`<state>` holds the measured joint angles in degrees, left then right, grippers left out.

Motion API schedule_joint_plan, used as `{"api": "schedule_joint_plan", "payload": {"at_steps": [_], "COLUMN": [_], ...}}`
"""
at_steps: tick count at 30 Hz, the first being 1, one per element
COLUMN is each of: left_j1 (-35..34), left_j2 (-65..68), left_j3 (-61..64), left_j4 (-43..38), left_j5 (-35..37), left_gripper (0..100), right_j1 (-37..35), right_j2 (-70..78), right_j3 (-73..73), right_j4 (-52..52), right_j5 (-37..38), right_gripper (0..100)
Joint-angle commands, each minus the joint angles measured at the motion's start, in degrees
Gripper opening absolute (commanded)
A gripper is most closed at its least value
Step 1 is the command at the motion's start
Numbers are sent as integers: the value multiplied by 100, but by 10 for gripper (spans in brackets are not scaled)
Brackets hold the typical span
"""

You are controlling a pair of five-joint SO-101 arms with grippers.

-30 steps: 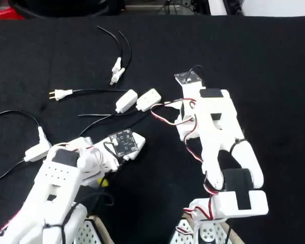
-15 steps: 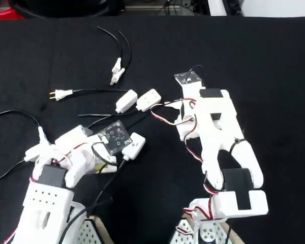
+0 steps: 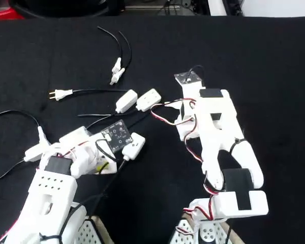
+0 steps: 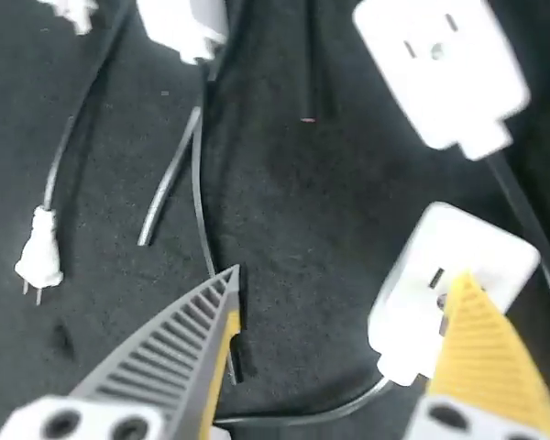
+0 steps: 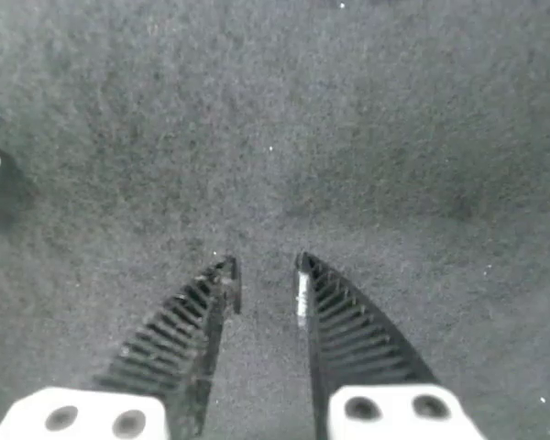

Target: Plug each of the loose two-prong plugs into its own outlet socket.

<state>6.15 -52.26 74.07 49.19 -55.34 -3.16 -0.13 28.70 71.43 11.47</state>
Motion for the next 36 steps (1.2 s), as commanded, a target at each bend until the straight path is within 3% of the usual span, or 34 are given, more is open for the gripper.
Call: {"api": "schedule_joint_plan", "payload": {"at_steps": [1,9,12,18,22,26,30,36], "left_j1": [488,734,778,1077,971,629,365,-295], "left_j2": [123,97,-132,-1327,-2444,-3341,-3455,-2796], "left_j3": [13,-189,-549,-813,-804,-708,251,1323], "left_j4": [651,1169,1741,2971,3191,2840,1609,615], "left_j5": [-70,-70,-70,-88,-88,-26,413,-264], "left_gripper": [339,338,338,338,338,338,338,338], "right_j1": [88,88,88,88,88,88,88,79], "right_j2": [-13,-13,-13,-13,-13,-13,-13,-13], "right_j3": [-259,-259,-259,-259,-259,-259,-259,-207], "right_j4": [26,18,18,18,35,44,44,9], "right_j5": [-26,-26,-26,-26,-26,-26,-26,-26], "right_gripper": [106,106,106,106,106,106,106,106]}}
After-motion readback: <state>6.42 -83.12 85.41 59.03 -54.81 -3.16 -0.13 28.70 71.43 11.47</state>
